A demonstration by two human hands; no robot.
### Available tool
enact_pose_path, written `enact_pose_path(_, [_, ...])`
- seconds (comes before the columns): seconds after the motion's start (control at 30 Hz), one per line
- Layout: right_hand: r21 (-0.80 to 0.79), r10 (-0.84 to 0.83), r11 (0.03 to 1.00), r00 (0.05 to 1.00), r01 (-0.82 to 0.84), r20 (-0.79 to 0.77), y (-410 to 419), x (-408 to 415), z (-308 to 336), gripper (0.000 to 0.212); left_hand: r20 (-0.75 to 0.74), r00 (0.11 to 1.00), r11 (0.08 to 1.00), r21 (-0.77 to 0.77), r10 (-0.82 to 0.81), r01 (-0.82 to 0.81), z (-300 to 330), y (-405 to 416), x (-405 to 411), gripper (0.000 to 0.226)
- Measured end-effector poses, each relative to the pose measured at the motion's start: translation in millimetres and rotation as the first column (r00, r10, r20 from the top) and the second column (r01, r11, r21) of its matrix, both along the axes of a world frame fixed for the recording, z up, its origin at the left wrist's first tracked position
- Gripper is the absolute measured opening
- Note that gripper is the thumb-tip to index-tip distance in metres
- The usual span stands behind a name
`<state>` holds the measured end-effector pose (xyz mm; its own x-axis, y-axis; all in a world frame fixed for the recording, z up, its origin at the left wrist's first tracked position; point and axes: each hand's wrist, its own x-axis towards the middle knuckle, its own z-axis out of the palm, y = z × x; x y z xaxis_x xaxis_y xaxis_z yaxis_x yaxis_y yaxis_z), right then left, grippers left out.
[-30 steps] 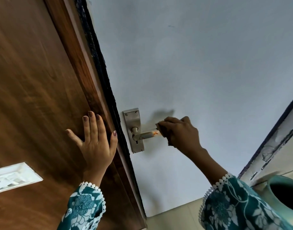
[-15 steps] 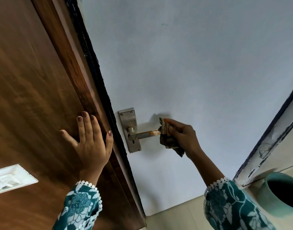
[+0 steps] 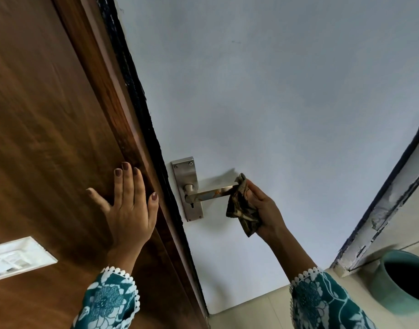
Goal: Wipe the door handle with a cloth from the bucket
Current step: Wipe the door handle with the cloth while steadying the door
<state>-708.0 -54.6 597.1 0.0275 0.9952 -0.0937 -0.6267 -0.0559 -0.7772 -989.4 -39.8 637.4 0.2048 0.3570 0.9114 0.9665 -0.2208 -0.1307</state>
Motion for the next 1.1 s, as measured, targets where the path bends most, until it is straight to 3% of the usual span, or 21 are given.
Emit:
enact_pose_path(0.13, [-0.075, -0.007, 0.997, 0.975, -0.01, -0.224, -8, -27, -5, 0.031, -0.048, 0.997, 0.997, 0.066, 0.052, -0.049, 0, 2, 0, 0.06])
enact_pose_path(0.23, [-0.181, 0.069, 0.971, 0.911, -0.154, -0.406, -14, -62, -7, 0.027, -0.045, 0.998, 0.996, 0.075, 0.052, -0.049, 1, 3, 0, 0.06])
enact_pose_path(0.3, [-0.209, 0.137, 0.941, 0.865, -0.266, -0.483, -15, -84, -5, 0.038, -0.05, 0.998, 0.997, 0.072, 0.037, -0.033, 0, 3, -2, 0.061])
enact_pose_path(0.37, [-0.227, 0.145, 0.929, 0.852, -0.292, -0.504, -13, -90, -4, 0.054, -0.062, 0.998, 0.998, 0.059, 0.025, -0.021, -1, 2, -5, 0.061])
enact_pose_path(0.57, [-0.223, 0.088, 0.944, 0.838, -0.242, -0.538, -6, -51, -7, 0.031, -0.107, 0.993, 0.996, 0.076, 0.059, -0.051, -3, 3, -13, 0.059])
enact_pose_path(0.7, [-0.208, 0.123, 0.938, 0.829, -0.276, -0.546, -6, -80, -6, 0.023, -0.123, 0.99, 0.995, 0.081, 0.069, -0.059, -4, 4, -13, 0.059])
enact_pose_path(0.87, [-0.16, 0.207, 0.889, 0.689, -0.429, -0.695, -9, -117, 3, 0.041, -0.119, 0.991, 0.995, 0.084, 0.057, -0.048, -5, 5, -14, 0.06])
enact_pose_path(0.93, [-0.121, 0.243, 0.898, 0.704, -0.424, -0.667, -10, -110, 6, 0.037, -0.112, 0.993, 0.996, 0.08, 0.044, -0.035, -6, 5, -15, 0.06])
enact_pose_path(1.0, [-0.183, 0.186, 0.917, 0.783, -0.356, -0.594, -7, -95, 0, 0.033, -0.105, 0.994, 0.996, 0.084, 0.031, -0.022, -7, 5, -15, 0.059])
enact_pose_path(1.1, [-0.212, 0.153, 0.911, 0.767, -0.355, -0.624, -3, -81, -11, 0.041, -0.105, 0.994, 0.995, 0.098, 0.034, -0.024, -7, 6, -14, 0.059])
